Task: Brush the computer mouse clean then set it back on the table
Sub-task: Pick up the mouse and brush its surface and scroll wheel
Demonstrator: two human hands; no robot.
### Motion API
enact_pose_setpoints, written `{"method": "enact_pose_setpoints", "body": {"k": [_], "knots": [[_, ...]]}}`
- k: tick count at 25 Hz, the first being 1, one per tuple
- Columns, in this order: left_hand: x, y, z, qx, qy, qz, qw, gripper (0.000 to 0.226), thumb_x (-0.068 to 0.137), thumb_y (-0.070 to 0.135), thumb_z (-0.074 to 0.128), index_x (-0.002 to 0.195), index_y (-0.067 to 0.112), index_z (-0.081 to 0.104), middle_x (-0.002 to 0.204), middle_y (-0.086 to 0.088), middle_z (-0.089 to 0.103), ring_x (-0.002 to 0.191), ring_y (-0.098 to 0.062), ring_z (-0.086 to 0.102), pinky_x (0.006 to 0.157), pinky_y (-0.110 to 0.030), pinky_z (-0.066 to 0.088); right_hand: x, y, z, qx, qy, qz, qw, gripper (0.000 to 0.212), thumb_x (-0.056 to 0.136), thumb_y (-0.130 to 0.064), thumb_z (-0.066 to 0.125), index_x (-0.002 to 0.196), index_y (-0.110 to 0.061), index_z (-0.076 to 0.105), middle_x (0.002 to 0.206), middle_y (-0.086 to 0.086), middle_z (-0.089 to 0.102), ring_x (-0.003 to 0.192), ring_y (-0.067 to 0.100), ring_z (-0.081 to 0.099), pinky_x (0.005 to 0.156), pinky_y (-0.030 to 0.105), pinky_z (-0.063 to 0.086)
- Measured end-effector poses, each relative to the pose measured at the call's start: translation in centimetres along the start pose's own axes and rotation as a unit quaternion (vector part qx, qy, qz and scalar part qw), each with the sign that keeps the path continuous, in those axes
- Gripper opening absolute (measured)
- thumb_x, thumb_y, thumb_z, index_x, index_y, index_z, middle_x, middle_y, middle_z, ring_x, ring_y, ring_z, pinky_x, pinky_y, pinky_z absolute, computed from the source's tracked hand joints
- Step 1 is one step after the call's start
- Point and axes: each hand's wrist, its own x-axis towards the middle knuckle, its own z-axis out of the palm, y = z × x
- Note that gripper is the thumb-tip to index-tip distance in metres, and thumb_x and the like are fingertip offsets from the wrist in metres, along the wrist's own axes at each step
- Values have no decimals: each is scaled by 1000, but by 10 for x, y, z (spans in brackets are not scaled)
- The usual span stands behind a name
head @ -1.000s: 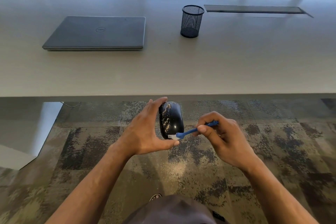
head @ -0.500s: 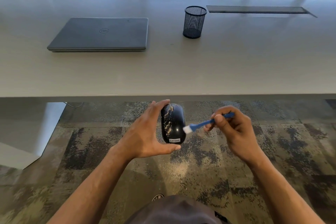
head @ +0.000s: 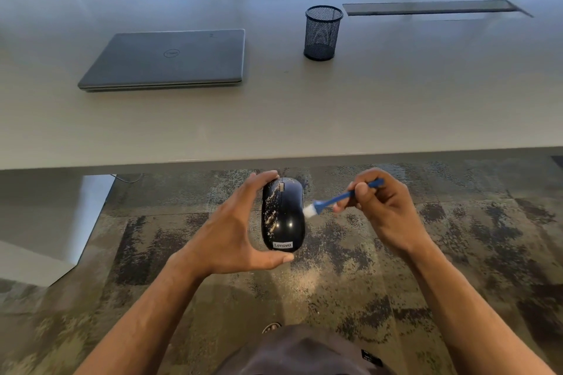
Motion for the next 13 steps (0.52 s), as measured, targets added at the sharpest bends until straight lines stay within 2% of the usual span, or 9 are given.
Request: {"method": "enact_pose_setpoints", "body": {"k": [2, 4, 6, 9, 11, 13], "knots": [[-1, 1, -1, 2, 3, -6, 1000, 117, 56, 67, 79, 149, 37, 15, 143, 16, 32, 130, -3, 37, 108, -18, 23, 5, 3, 0, -6, 37, 9, 999, 16, 94, -16, 49, 98, -4, 58, 79, 2, 73, 76, 16, 75, 78, 27, 59], [-2, 2, -2, 0, 6, -15, 1000, 117, 56, 67, 79, 149, 39, 15, 143, 14, 32, 131, -9, 39, 109, -26, 27, 4, 6, -3, 4, 39, 12, 999, 17, 96, -17, 48, 97, -3, 58, 79, 5, 73, 76, 16, 75, 77, 24, 58], [-4, 2, -3, 1, 9, -23, 1000, 117, 55, 67, 79, 148, 39, 15, 143, 13, 32, 131, -13, 40, 108, -32, 29, -1, 7, -4, 26, -6, 13, 1000, 17, 103, -11, 44, 98, -3, 58, 79, -1, 75, 76, 13, 74, 77, 21, 57], [-6, 3, -4, 3, 8, -34, 999, 116, 54, 68, 78, 148, 40, 15, 143, 15, 31, 131, -12, 39, 108, -33, 28, -4, 6, -1, 16, -71, 3, 997, 14, 101, -1, 44, 99, -2, 57, 81, -9, 76, 76, 4, 73, 74, 15, 55], [-7, 4, -3, 4, 7, -33, 999, 116, 54, 67, 79, 147, 41, 16, 142, 15, 31, 130, -11, 39, 107, -31, 28, 1, 3, 2, 8, -50, 13, 999, 13, 100, -10, 47, 99, -4, 58, 80, -3, 76, 77, 10, 75, 77, 20, 57], [-6, 5, -3, 3, 3, -27, 1000, 115, 55, 67, 78, 147, 43, 15, 141, 15, 32, 129, -11, 40, 106, -29, 27, 8, 2, 4, 3, 11, 29, 1000, 13, 98, -14, 49, 98, -4, 58, 80, 4, 75, 77, 14, 76, 80, 24, 58]]}}
